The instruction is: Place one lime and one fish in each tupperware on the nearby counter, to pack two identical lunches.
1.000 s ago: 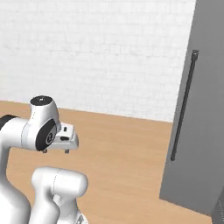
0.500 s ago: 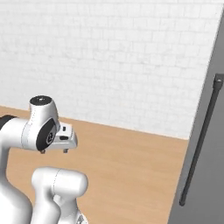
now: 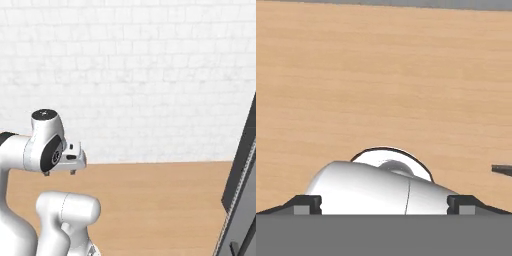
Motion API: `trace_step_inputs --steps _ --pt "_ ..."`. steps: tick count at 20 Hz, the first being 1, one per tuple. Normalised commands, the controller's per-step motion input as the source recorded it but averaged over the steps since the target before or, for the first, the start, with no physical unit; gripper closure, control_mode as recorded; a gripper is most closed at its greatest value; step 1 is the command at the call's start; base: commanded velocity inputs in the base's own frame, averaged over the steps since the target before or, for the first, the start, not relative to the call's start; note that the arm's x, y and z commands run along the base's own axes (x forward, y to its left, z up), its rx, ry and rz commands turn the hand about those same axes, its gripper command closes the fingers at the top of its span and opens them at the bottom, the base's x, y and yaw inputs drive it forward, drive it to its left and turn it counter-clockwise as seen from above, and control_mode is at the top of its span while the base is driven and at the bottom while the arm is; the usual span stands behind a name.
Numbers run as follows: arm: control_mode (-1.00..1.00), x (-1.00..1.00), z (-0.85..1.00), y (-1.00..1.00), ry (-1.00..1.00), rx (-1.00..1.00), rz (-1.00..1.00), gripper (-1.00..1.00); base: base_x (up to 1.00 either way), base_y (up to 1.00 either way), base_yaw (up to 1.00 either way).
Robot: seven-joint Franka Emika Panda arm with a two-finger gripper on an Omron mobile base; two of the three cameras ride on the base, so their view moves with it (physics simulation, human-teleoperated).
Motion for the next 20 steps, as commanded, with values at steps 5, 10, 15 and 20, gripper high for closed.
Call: trace_step_inputs --steps 5,10,15,20 --pt "1.0 0.0 0.0 0.0 0.0 0.0 0.0 -1.0 0.9 0.63 -0.74" --pt "1.0 0.0 0.0 0.0 0.0 0.0 0.0 -1.0 0.62 0.48 -0.79" --pt "1.0 0.0 0.0 0.0 0.0 0.0 0.0 -1.0 0.11 0.28 -0.84" --pt "1.0 0.0 0.0 0.0 0.0 0.0 0.0 -1.0 0.18 0.26 -0.89"
